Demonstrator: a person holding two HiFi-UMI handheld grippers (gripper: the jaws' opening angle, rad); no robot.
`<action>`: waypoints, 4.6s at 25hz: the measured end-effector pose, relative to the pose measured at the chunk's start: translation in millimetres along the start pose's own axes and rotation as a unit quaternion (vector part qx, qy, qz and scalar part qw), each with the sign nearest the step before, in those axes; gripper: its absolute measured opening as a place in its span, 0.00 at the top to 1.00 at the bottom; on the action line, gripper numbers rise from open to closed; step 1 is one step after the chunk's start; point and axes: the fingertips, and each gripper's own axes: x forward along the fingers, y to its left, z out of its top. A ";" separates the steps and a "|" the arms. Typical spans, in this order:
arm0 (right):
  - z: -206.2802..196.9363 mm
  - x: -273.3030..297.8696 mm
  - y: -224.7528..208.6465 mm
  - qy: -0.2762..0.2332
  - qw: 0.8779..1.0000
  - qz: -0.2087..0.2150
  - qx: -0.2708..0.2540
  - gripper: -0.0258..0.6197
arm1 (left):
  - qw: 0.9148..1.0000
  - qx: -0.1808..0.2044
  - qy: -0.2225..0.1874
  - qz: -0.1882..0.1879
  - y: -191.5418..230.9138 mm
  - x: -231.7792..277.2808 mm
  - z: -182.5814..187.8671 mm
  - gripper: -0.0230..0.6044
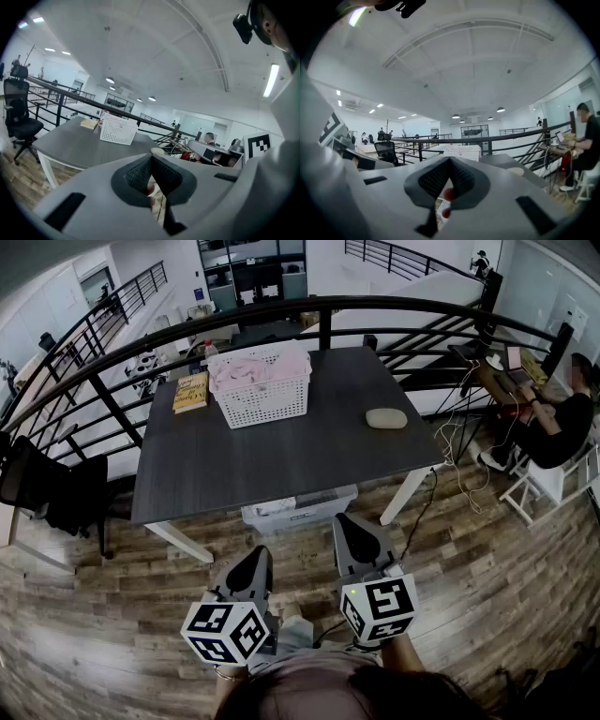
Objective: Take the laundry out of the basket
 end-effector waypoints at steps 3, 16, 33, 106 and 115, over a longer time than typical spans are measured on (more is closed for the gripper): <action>-2.0 15.5 -3.3 0.002 1.000 0.000 0.003 0.94 | 1.000 0.001 0.001 -0.007 8.2 12.0 5.8 0.97; 8.5 99.8 4.6 0.000 1.000 0.000 0.004 0.94 | 0.999 0.004 0.011 -0.031 64.9 60.7 39.0 0.97; 9.7 151.3 25.1 0.005 1.000 0.016 0.004 0.93 | 0.999 -0.007 0.019 -0.046 116.7 88.4 55.8 0.97; 48.2 527.3 -56.6 0.092 0.981 0.140 -0.093 0.58 | 0.997 -0.060 0.024 0.046 322.0 316.8 195.4 0.97; 27.1 576.3 -46.4 0.158 0.962 0.177 -0.136 0.48 | 0.995 -0.085 0.031 0.050 351.5 327.8 192.4 0.97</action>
